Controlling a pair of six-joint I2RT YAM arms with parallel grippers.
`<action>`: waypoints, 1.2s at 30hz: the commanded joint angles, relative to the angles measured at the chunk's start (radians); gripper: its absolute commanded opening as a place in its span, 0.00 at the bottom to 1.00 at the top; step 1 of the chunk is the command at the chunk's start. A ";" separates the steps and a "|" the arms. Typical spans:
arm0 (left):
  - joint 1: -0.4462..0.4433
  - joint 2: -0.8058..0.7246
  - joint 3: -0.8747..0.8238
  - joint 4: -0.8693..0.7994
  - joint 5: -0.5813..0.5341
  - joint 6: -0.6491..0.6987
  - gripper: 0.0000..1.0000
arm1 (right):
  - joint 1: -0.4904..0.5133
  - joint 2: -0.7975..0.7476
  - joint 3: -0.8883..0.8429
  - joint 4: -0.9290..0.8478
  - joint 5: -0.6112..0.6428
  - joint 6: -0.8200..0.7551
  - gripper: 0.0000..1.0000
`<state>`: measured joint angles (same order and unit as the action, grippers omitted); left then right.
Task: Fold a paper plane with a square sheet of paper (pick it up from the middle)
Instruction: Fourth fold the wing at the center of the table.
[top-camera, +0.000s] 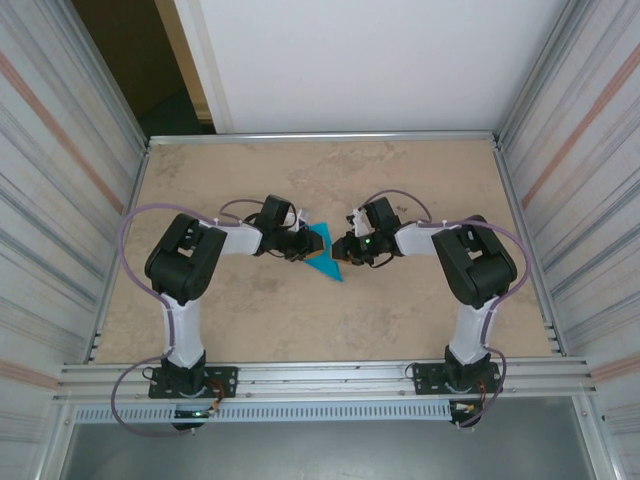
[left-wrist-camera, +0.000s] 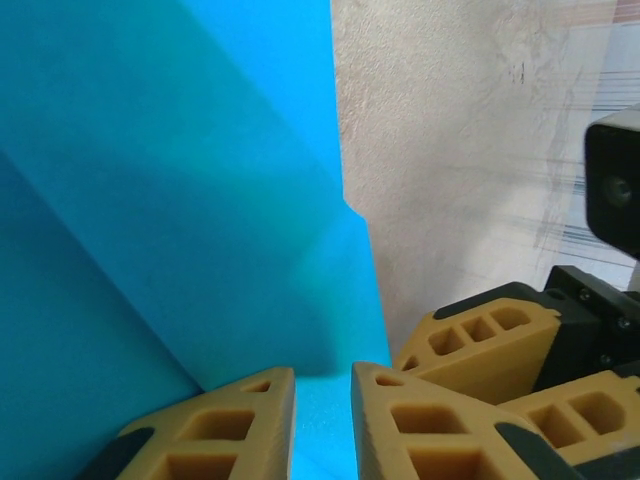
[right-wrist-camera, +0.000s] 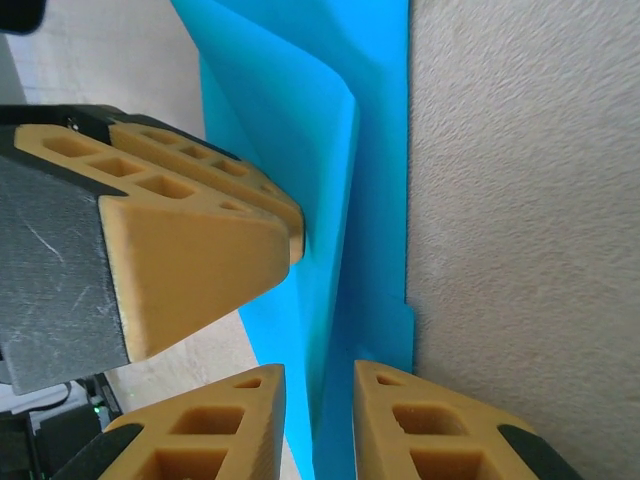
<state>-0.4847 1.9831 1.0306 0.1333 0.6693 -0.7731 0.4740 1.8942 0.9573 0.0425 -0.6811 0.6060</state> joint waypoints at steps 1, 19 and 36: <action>-0.004 0.059 -0.021 -0.098 -0.074 0.034 0.22 | 0.006 0.030 0.031 -0.027 -0.017 -0.012 0.24; -0.003 0.053 -0.027 -0.093 -0.072 0.029 0.19 | 0.018 0.082 0.030 -0.006 -0.037 -0.011 0.17; 0.030 -0.082 -0.060 0.058 -0.008 -0.033 0.30 | -0.023 0.097 -0.059 0.105 -0.093 0.036 0.08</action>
<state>-0.4767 1.9537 0.9985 0.1684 0.6697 -0.7883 0.4557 1.9575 0.9325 0.1596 -0.7700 0.6216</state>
